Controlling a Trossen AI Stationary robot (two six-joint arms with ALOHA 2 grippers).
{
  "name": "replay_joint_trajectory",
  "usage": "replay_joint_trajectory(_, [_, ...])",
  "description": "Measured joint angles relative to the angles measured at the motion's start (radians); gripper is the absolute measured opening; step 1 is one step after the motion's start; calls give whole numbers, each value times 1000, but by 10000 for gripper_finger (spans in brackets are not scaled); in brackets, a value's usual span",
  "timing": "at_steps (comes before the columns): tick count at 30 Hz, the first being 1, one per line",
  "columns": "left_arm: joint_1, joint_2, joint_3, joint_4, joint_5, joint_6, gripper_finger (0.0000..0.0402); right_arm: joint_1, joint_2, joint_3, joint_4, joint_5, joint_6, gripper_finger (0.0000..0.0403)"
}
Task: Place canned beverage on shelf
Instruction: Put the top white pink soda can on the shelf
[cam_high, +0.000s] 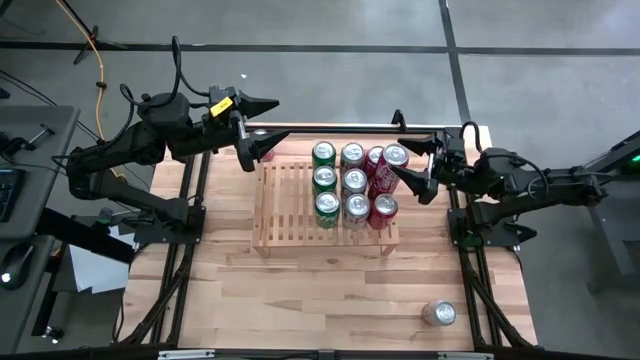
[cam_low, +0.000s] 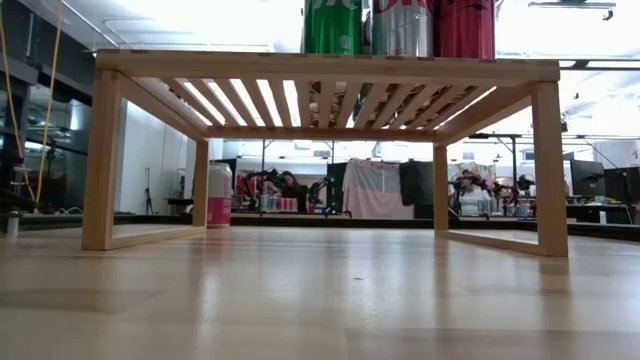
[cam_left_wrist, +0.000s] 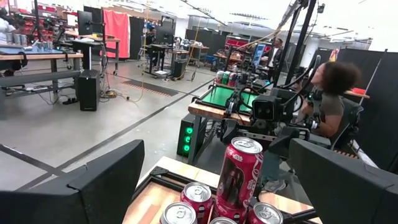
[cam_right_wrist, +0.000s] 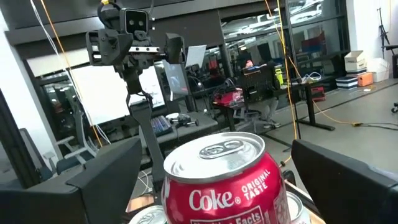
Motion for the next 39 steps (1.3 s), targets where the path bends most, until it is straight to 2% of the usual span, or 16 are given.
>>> replay_joint_trajectory(10, [0,0,0,0,10,0,392,0,-2,5,64,0,0,399])
replay_joint_trajectory(17, [0,0,0,0,11,26,392,0,0,103,65,5,-58,399])
replay_joint_trajectory(25, [0,-7,1,-1,11,46,392,0,-1,204,60,65,-105,399])
replay_joint_trajectory(35, [0,-52,1,-58,-2,94,392,0,1,210,61,63,-19,399])
replay_joint_trajectory(39, [0,-53,1,-92,-33,106,392,0,23,247,53,108,38,399])
